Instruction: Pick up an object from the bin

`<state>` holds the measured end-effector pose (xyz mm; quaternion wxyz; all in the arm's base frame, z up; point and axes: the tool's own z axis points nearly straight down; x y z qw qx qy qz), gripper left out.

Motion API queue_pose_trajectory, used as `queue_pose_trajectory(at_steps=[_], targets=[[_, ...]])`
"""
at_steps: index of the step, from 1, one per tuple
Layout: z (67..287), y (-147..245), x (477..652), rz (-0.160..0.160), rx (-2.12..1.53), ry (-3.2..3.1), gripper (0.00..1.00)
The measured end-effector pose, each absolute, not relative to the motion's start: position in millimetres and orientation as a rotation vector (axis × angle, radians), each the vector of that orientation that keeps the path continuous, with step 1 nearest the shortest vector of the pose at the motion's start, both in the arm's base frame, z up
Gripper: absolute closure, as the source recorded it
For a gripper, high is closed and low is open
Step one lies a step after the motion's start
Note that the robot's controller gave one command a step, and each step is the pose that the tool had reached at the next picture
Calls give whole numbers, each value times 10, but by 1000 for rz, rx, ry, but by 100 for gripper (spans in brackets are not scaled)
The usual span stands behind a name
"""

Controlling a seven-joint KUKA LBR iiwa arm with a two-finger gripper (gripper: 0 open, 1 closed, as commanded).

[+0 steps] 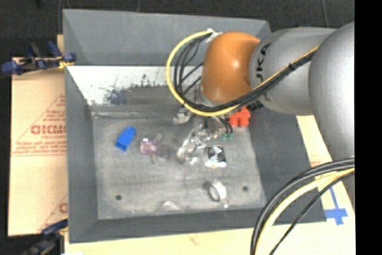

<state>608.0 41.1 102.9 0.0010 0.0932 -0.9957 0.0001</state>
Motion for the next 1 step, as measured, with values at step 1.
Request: queue_pose_trajectory(at_steps=[1], targets=[[1067, 411, 6096, -1, 289, -3132, 100]])
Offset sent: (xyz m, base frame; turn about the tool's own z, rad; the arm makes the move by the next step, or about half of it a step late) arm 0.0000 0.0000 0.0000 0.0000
